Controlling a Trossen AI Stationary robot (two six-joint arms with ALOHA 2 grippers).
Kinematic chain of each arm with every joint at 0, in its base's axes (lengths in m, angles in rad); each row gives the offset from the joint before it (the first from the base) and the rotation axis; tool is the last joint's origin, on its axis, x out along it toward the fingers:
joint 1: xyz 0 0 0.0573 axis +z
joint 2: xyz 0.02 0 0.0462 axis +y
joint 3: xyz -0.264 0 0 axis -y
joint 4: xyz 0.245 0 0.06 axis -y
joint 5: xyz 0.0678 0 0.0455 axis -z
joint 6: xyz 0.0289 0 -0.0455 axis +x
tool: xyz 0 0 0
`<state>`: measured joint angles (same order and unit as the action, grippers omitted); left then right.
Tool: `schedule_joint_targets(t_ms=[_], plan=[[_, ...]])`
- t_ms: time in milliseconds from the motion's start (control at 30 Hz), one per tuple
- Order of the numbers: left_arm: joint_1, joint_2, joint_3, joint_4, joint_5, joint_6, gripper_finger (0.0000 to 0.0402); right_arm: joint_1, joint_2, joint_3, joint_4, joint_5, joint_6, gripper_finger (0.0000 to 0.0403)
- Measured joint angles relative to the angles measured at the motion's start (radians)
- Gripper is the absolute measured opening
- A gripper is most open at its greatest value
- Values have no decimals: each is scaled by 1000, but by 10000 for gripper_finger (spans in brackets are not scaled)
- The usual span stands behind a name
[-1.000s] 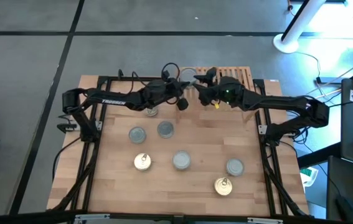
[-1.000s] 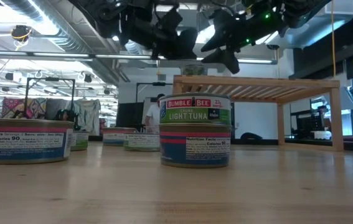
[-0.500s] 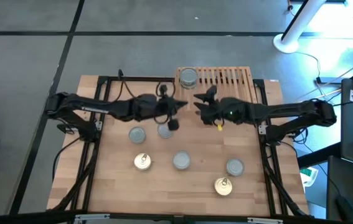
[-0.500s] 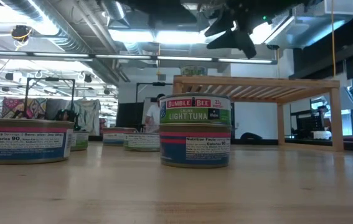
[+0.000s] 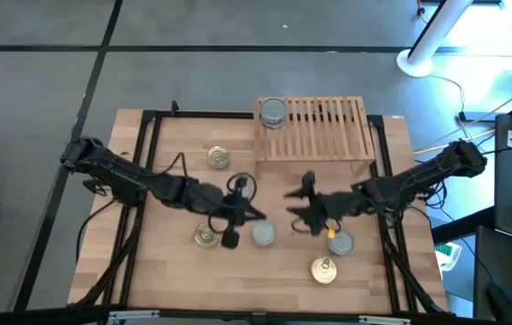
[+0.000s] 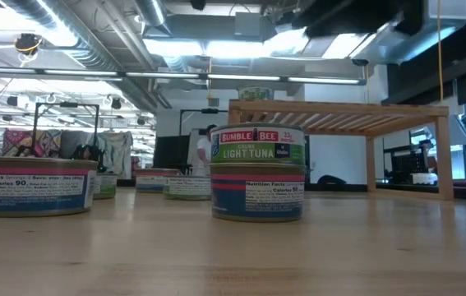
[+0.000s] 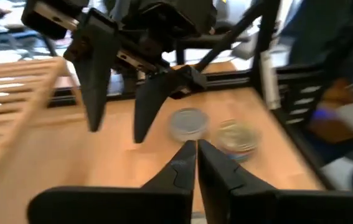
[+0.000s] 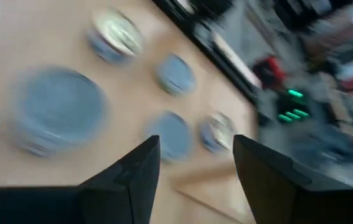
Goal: Stack canned seafood by type on shelf
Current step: Stack the green tuna can on top of the green tuna cans on the shelf
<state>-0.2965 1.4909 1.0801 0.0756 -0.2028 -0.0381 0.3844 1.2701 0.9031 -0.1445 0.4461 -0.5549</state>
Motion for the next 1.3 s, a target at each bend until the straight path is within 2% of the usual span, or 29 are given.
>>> schedule_joint_targets(t_ms=[133, 267, 367, 500, 600, 1000, 1300], plan=[[-68, 60, 0, 64, 0, -21, 72, 81, 5, 0, 7, -123, 97, 202], [-106, 127, 0, 94, -4, 49, 118, 134, 18, 0, -7, -151, 162, 202], [-125, 187, 0, 89, -39, 119, 135, 154, 44, 0, -20, -155, 215, 202], [-134, 247, 0, 86, -110, 228, 140, 161, 95, 0, -41, -170, 239, 202], [-135, 281, 0, 68, -116, 262, 140, 161, 143, 0, -40, -171, 238, 202], [-135, 330, 1, -44, -147, 254, 140, 159, 309, 0, 12, -171, 186, 202], [-144, 338, 1, -148, -154, 249, 140, 159, 336, 0, 57, -158, 179, 202]])
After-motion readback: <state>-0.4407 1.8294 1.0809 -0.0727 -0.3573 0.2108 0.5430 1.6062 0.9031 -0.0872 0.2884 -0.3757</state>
